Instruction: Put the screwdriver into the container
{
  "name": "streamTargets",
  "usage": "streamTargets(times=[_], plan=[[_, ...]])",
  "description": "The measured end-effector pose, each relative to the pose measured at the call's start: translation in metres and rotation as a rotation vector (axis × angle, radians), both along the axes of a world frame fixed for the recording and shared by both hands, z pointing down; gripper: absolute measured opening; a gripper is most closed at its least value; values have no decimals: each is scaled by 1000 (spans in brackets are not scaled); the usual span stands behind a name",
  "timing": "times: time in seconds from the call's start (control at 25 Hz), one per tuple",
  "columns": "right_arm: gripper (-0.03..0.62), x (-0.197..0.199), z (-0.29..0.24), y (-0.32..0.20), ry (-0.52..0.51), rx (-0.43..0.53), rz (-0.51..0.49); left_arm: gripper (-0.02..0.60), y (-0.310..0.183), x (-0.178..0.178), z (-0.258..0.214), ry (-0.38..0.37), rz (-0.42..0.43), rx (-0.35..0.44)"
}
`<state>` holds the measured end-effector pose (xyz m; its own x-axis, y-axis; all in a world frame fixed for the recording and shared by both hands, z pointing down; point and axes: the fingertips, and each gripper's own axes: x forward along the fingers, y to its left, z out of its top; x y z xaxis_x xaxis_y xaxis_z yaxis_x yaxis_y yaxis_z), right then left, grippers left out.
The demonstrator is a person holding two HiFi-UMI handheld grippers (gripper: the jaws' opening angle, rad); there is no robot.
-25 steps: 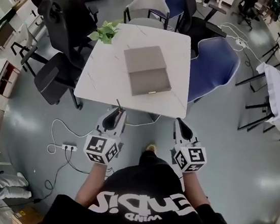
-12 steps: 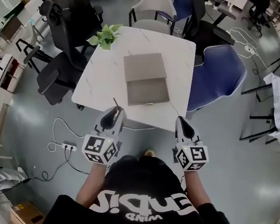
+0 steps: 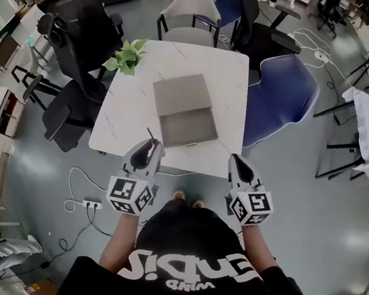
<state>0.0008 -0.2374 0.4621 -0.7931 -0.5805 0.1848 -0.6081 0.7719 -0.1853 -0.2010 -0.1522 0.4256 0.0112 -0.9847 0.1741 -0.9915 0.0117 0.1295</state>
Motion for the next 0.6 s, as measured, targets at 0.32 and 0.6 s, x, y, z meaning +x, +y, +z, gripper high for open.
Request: streamTargets(times=[0.32, 0.6], plan=[[12, -13, -5, -14, -6, 16, 25, 86, -30, -14, 4, -8, 50, -11], [12, -22, -2, -17, -2, 8, 29, 86, -58, -22, 30, -79, 139, -76]])
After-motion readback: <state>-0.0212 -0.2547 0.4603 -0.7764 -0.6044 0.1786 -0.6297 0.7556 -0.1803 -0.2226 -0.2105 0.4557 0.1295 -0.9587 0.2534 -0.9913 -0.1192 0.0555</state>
